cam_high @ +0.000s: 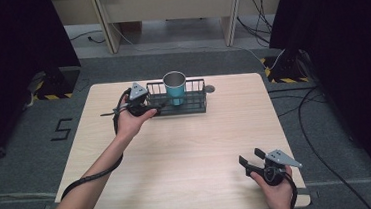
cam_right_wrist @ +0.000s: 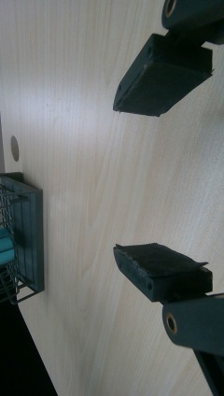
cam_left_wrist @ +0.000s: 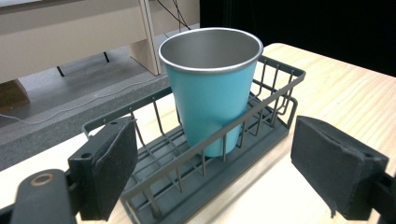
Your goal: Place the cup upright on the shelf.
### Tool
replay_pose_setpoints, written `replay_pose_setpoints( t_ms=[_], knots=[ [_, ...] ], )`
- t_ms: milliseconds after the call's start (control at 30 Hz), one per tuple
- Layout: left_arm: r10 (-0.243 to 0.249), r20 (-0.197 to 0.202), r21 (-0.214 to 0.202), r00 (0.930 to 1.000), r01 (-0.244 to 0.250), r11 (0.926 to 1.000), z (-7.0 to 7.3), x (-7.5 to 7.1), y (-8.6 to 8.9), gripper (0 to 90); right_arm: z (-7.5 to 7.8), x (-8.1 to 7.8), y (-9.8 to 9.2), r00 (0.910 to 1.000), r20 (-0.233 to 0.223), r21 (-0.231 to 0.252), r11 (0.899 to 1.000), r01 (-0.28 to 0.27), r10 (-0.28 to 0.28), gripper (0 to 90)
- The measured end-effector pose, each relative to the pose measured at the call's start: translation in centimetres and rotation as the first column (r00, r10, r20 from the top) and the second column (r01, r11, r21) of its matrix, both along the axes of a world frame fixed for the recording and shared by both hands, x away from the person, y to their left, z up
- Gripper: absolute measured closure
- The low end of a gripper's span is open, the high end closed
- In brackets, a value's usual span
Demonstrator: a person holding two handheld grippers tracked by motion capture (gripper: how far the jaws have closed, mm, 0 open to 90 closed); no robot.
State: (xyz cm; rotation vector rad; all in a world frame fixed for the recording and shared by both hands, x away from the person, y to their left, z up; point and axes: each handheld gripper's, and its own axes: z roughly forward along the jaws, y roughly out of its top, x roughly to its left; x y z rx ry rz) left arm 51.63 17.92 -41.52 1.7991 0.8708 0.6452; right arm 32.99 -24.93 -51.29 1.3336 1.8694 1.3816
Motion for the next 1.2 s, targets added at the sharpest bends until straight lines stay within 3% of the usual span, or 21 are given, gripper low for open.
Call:
replay_pose_setpoints(
  t_ms=[700, 1200],
  knots=[
    [-0.006, -0.001, -0.005, 1.0, 0.006, 1.0, -2.3, -4.4, 2.6, 14.2, 0.0, 0.0, 0.0, 1.0, -0.001, -0.001, 1.0, 0.003, -0.003, 26.2],
    [0.012, 0.011, -0.025, 0.9999, -0.012, 0.9996, -3.2, -7.2, 5.7, 14.3, 0.0, 0.0, 0.0, 1.0, -0.001, -0.001, 1.0, 0.006, -0.006, 26.2]
  ],
)
